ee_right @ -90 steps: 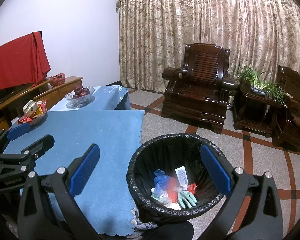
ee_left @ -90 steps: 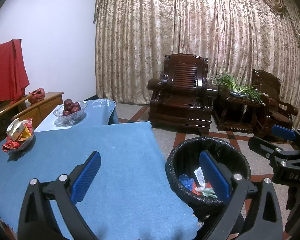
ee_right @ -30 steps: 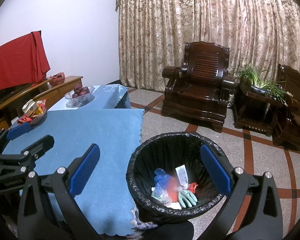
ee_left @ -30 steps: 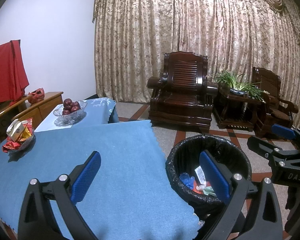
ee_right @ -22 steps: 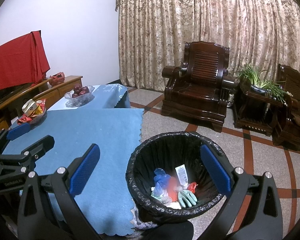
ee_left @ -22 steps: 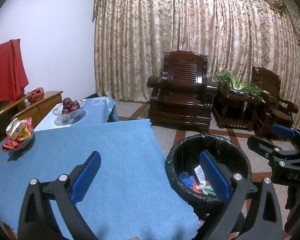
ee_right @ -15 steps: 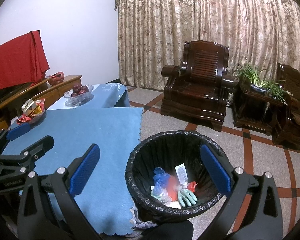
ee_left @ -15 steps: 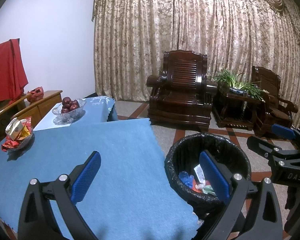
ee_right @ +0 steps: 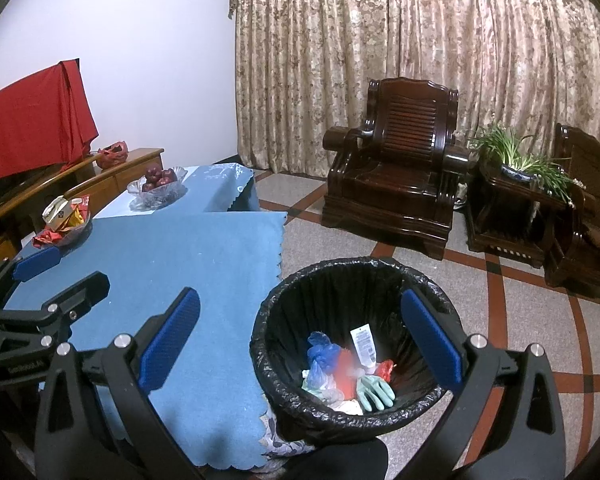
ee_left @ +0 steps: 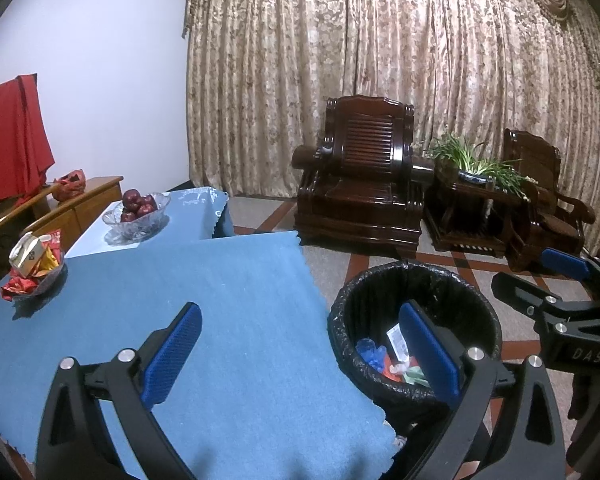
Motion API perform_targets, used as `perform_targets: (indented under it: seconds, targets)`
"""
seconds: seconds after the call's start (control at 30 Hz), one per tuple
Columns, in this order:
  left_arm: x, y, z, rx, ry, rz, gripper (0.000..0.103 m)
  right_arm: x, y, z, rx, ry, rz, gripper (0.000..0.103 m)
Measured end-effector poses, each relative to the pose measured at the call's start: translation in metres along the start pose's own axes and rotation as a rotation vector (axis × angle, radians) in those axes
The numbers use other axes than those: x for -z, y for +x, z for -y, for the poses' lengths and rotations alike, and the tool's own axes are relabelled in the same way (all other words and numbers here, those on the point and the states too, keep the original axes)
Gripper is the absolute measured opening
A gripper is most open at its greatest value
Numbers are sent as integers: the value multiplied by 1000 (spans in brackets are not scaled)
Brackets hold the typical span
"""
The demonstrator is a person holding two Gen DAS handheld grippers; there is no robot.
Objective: Collect trash
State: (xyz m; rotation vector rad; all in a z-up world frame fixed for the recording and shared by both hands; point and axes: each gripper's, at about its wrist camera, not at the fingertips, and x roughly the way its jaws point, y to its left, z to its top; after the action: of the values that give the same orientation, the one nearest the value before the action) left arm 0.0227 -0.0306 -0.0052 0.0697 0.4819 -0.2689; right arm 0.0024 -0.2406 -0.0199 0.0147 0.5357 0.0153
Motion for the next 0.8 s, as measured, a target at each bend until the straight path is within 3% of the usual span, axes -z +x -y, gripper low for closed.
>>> perform_targets:
  seconds: [0.8]
  targets:
    - [2, 2, -1, -4, -6, -17, 97, 3, 1, 1, 2, 2, -8, 98]
